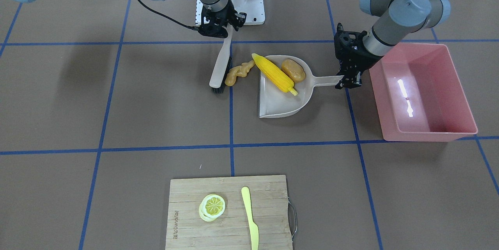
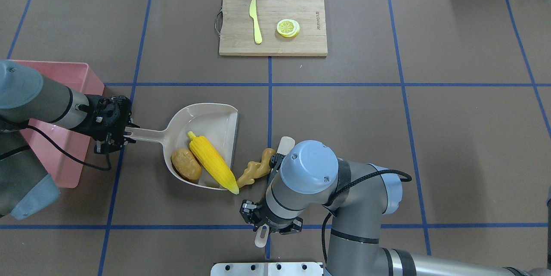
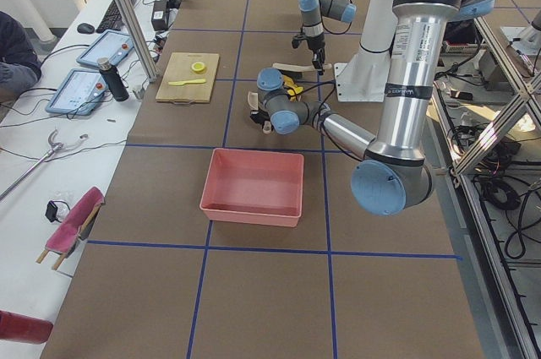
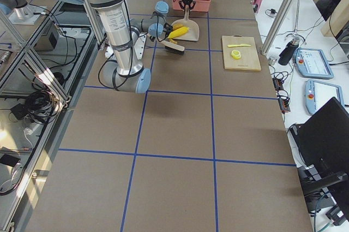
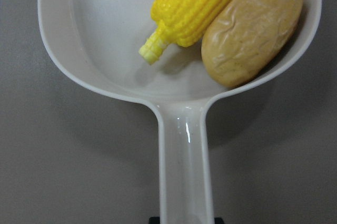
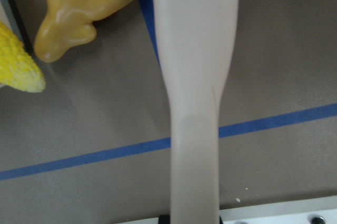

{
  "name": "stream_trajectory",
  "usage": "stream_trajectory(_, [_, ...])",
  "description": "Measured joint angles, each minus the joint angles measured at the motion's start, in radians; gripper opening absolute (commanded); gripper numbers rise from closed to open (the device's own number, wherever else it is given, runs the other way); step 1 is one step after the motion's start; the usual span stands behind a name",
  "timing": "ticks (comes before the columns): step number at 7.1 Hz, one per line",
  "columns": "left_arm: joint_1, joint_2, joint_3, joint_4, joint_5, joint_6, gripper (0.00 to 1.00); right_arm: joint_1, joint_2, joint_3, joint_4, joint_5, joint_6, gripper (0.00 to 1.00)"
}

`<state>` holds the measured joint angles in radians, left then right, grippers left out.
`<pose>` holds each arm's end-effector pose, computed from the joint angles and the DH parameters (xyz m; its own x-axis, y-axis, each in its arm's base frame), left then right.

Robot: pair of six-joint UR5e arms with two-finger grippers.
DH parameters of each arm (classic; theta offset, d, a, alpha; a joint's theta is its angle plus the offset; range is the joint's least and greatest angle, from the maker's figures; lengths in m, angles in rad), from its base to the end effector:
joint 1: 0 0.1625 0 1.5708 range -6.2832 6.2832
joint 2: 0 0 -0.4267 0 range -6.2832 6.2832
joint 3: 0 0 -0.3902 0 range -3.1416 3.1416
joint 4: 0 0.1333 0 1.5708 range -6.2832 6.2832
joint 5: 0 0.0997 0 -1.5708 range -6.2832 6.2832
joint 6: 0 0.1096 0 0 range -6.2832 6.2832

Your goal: Sweep and dump trash into bin

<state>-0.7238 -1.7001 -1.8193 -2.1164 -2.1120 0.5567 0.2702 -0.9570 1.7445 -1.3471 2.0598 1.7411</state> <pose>0.3633 -0.4236 0.4188 -0.0183 0.9873 0.1577 -0.5209 -0.1440 0.8414 -0.6104 -0.2540 0.2017 0.5293 0.3018 0.7929 0.0592 0.9192 -0.3894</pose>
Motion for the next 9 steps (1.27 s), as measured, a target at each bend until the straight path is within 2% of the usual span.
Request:
stream_trajectory(4, [0.004, 0.002, -0.016, 0.004, 0.001, 0.000, 0.00, 0.007, 0.022, -0.058, 0.140, 0.000, 0.008, 0.00])
stream_trajectory(7, [0.005, 0.003, -0.016, 0.004, 0.001, 0.000, 0.00, 0.006, 0.070, -0.167, 0.268, 0.001, 0.018, 0.00])
stream_trajectory(9, [0.005, 0.003, -0.016, 0.004, 0.001, 0.000, 0.00, 0.006, 0.091, -0.206, 0.325, 0.002, 0.026, 0.00])
